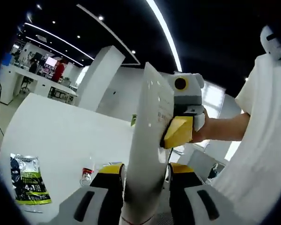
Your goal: Arrange the skincare products in the storage area until every visible bottle or jar stands upright without overlapping.
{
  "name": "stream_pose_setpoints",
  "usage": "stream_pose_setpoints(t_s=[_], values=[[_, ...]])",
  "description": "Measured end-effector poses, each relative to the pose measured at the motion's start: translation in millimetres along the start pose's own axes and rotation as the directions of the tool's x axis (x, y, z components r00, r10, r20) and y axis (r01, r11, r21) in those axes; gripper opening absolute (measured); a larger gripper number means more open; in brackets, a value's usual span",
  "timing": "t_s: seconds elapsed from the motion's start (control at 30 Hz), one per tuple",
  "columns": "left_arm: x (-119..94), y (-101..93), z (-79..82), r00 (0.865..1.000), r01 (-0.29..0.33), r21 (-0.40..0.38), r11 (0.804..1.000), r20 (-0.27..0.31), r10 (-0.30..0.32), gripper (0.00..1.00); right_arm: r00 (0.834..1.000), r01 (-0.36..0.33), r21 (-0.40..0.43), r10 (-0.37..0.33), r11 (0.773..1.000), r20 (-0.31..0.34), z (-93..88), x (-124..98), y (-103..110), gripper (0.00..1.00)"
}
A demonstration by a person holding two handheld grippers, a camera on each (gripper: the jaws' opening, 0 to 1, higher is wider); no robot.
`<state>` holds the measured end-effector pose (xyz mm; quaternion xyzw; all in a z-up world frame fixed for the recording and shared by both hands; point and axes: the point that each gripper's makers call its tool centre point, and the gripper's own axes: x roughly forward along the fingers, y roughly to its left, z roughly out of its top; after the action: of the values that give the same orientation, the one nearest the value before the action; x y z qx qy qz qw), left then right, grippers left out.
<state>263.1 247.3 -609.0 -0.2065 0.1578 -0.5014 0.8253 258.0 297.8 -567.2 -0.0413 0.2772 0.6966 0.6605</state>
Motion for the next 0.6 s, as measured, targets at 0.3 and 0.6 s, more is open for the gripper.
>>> stream_pose_setpoints(t_s=[0.3, 0.6], values=[[-4, 0.5, 2.0, 1.000, -0.004, 0.071, 0.997, 0.013, 0.003, 0.26, 0.997, -0.081, -0.018, 0.081, 0.997, -0.001, 4.4, 3, -2, 0.09], [-8, 13.2, 4.5, 0.996, -0.088, 0.023, 0.996, 0.024, 0.087, 0.22, 0.993, -0.045, 0.065, 0.037, 0.997, 0.116, 13.3, 11, -10, 0.14]])
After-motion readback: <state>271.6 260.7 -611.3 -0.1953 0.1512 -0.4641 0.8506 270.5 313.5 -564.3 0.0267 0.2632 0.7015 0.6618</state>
